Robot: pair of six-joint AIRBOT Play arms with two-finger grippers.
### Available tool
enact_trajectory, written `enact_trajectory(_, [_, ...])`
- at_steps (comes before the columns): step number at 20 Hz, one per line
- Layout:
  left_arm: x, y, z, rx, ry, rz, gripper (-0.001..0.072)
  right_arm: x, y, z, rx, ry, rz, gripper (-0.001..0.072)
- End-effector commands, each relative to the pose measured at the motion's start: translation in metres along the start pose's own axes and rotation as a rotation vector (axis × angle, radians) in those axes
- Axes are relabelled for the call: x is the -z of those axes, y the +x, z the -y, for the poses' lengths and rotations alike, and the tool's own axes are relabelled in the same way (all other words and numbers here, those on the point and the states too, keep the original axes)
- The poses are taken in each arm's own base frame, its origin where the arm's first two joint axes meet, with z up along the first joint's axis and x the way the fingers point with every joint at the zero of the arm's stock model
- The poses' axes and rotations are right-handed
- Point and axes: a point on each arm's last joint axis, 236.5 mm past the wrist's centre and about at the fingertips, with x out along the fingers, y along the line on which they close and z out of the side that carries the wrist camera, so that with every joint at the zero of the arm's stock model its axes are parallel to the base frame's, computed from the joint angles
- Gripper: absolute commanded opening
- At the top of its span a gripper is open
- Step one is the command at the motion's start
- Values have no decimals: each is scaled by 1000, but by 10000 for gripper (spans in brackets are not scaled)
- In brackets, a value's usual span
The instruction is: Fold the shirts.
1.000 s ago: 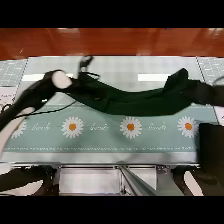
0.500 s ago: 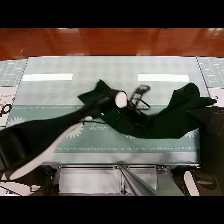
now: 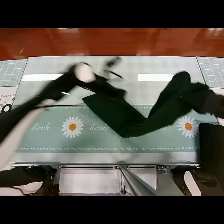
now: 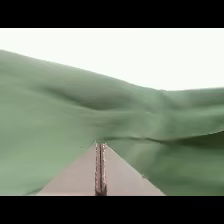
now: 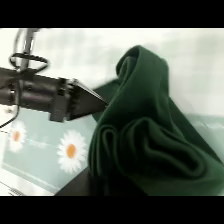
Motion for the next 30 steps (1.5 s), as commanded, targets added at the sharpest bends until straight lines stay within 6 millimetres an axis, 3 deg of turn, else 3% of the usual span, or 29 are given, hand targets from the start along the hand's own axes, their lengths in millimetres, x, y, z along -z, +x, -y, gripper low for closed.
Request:
enact_trajectory(1, [-6,-101,-75,-104,-119,191,26,-37,46,-13,-154,48,47,23])
enact_trajectory(4, [24,-154,-109,-168,-208,307,27,-18,132,-18,-181,56,-73,23])
enact_trajectory(6, [48,-169,-118,-193,-240,347,27,-6,189,-18,-172,55,-143,23])
enact_trajectory(9, [76,-170,-121,-206,-264,360,27,-4,256,-12,-163,66,-221,23])
enact_trajectory(13, [98,-151,-126,-189,-303,315,27,-9,310,-10,-186,88,-287,23])
enact_trajectory(18, [104,-139,-137,-196,-332,320,27,-1,340,-15,-215,115,-326,23])
enact_trajectory(22, [108,-133,-140,-192,-350,319,27,25,352,-21,-215,104,-374,23])
enact_trajectory(25, [111,-130,-141,-191,-356,310,27,40,359,-9,-167,110,-413,35])
enact_trajectory(27, [110,-131,-141,-189,-357,314,26,52,357,4,-116,117,-464,414])
enact_trajectory(30, [92,-148,-154,-234,-318,398,27,62,323,11,-126,117,-601,412])
